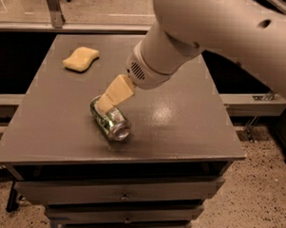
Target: Place green can upright
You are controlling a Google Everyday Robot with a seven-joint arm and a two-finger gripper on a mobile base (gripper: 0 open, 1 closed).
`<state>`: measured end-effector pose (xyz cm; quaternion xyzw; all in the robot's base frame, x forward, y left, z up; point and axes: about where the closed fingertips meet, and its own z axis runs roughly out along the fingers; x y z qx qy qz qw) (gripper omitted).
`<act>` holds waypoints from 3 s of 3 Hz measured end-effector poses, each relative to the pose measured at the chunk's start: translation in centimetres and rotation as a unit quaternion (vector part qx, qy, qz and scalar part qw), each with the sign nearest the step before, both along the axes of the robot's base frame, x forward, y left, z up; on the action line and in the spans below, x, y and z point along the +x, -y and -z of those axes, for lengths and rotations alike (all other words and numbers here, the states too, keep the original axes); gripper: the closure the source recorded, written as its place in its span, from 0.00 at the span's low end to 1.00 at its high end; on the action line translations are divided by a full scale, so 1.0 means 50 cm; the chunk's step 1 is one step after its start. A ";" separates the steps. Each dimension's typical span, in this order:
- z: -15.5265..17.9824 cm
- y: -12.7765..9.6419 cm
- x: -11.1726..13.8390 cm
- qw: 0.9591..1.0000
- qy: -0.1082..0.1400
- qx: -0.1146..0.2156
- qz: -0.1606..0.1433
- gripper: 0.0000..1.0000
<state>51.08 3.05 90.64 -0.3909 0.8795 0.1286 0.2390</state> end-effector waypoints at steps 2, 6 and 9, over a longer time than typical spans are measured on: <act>0.093 -0.058 0.027 0.997 -0.019 -0.037 0.064 0.00; 0.184 -0.132 0.026 0.989 -0.042 -0.112 0.088 0.41; 0.143 -0.137 0.032 0.992 -0.019 -0.090 0.082 1.00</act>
Offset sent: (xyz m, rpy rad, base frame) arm 0.0212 0.0509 -0.0724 -0.1079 0.0819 -0.1847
